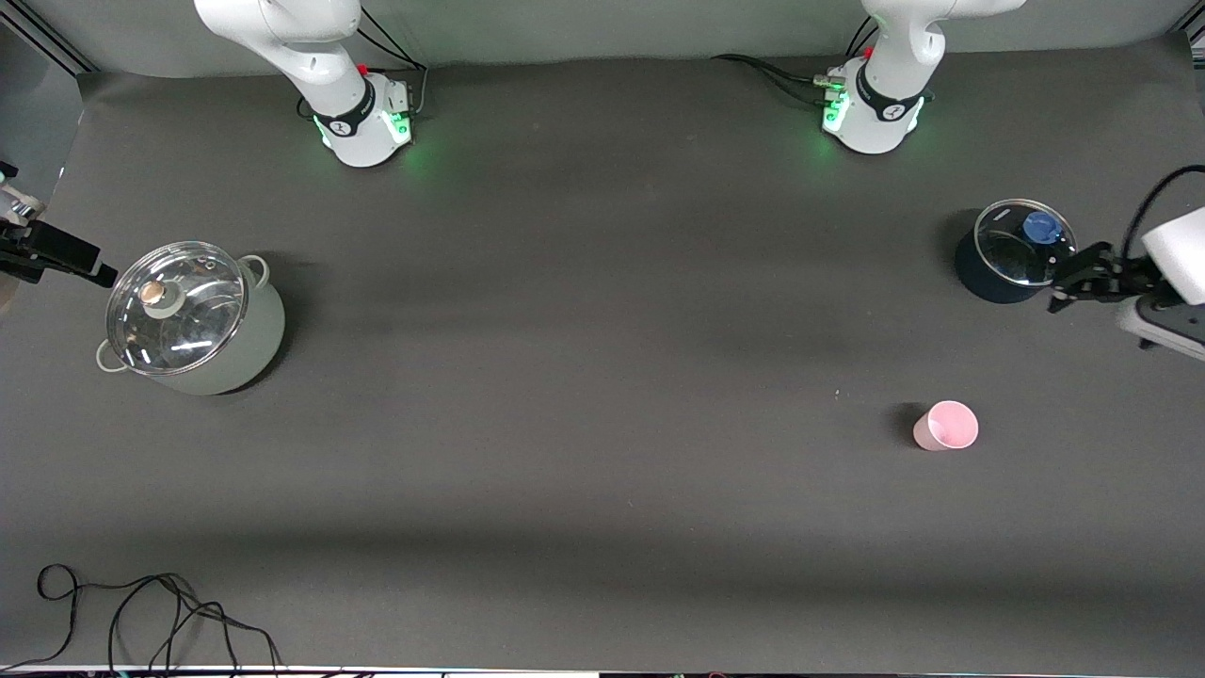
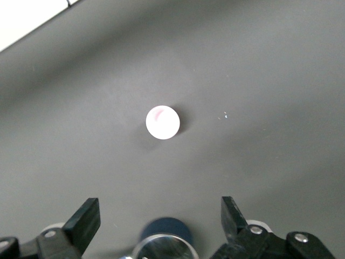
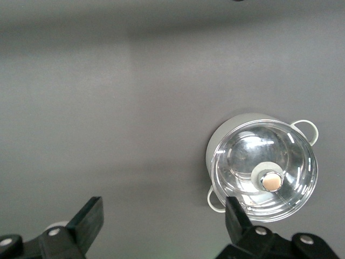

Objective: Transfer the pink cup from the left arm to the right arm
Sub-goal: 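Move the left gripper out toward the pink cup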

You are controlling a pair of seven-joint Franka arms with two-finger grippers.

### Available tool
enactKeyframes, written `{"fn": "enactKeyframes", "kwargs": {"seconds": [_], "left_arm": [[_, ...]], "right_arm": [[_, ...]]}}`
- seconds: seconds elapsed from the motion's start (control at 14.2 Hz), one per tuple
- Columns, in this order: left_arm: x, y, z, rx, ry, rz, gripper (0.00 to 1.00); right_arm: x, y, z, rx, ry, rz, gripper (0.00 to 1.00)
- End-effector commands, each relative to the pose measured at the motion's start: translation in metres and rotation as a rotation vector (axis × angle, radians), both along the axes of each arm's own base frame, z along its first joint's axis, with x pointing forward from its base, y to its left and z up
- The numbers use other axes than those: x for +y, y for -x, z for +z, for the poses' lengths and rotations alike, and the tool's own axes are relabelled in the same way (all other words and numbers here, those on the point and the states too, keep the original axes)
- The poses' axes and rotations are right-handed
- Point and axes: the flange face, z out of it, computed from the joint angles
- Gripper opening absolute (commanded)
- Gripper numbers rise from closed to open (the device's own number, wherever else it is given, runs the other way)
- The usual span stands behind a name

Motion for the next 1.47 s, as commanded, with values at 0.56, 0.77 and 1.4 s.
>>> {"fn": "enactKeyframes", "kwargs": {"seconds": [0.56,0.77,1.4], "left_arm": [[0.18,-0.021,-0.112,-0.097,0.418,-0.354,1.0],[0.21,-0.018,-0.155,-0.124,0.512,-0.429,1.0],[0.236,-0.024,-0.324,-0.346,0.791,-0.61,1.0]], "right_arm": [[0.0,0.0,0.002,0.01,0.008,-0.019,1.0],[0.001,-0.001,0.002,0.01,0.008,-0.018,1.0],[0.002,0.0,0.002,0.01,0.008,-0.016,1.0]]}}
